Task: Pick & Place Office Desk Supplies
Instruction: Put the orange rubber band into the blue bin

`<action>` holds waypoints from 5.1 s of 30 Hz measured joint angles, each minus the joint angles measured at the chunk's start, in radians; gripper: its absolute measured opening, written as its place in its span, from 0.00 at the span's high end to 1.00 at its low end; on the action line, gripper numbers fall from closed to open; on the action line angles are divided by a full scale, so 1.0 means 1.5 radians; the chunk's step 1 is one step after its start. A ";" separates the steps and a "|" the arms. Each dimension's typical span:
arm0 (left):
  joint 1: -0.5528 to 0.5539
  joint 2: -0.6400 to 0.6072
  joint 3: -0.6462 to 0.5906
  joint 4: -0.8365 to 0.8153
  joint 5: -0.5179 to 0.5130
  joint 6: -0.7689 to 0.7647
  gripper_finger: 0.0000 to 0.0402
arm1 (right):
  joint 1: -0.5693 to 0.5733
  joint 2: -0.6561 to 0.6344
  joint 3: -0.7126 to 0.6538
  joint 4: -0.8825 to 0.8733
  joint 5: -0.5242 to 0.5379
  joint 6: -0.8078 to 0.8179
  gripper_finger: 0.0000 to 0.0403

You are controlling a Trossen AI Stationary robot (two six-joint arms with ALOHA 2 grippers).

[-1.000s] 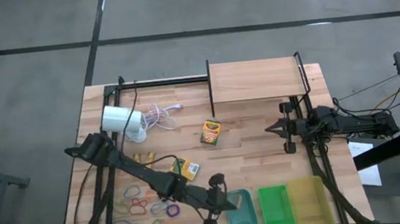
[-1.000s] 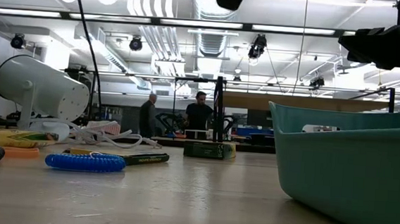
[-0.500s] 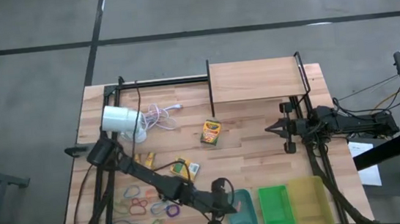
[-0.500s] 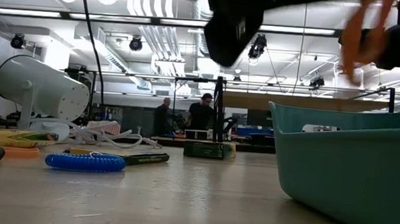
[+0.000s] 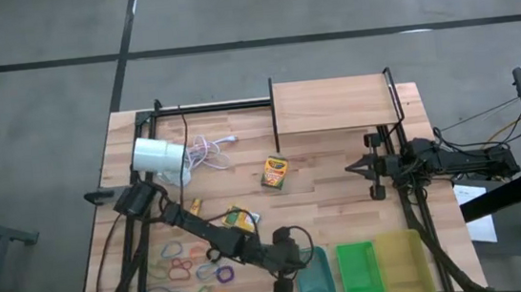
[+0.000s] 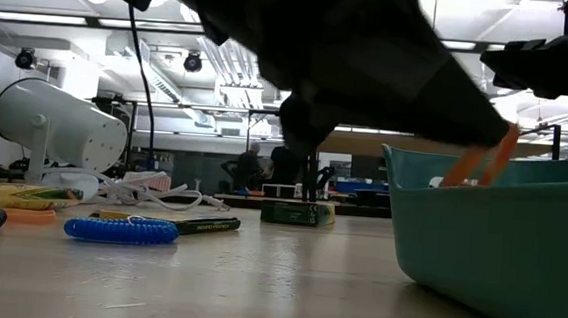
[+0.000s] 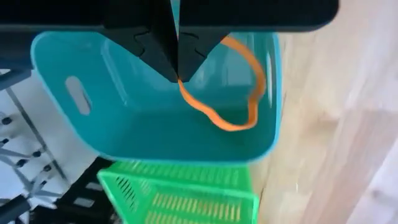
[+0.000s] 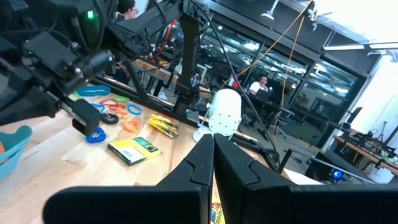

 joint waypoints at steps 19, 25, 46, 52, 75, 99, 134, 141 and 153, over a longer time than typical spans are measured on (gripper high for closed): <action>0.004 0.000 0.000 -0.034 -0.003 -0.039 0.86 | 0.000 0.000 0.000 0.000 0.000 0.000 0.98; 0.004 0.000 0.000 -0.034 -0.003 -0.039 0.76 | 0.000 0.000 0.000 0.000 0.000 0.000 0.98; 0.005 -0.001 0.031 -0.028 0.004 0.004 0.66 | 0.000 0.000 0.000 0.000 0.000 0.000 0.98; 0.006 -0.001 0.030 -0.040 0.007 0.002 0.66 | 0.000 0.000 0.000 0.000 0.000 0.000 0.98; -0.012 -0.120 0.030 -0.263 -0.010 -0.113 0.67 | 0.000 0.000 0.000 0.000 0.000 0.000 0.98; -0.067 -0.177 0.001 -0.842 -0.083 -0.890 0.67 | 0.000 0.000 0.000 -0.001 0.000 0.000 0.98; 0.009 -0.183 -0.173 -0.690 0.062 -0.839 0.84 | 0.000 0.000 0.000 -0.001 0.000 0.000 0.98; 0.009 -0.182 -0.173 -0.684 0.062 -0.835 0.99 | 0.000 0.000 0.000 -0.001 0.000 0.000 0.98; 0.005 -0.259 -0.179 -0.687 0.051 -0.834 1.00 | 0.000 0.000 0.000 -0.002 0.000 0.000 0.98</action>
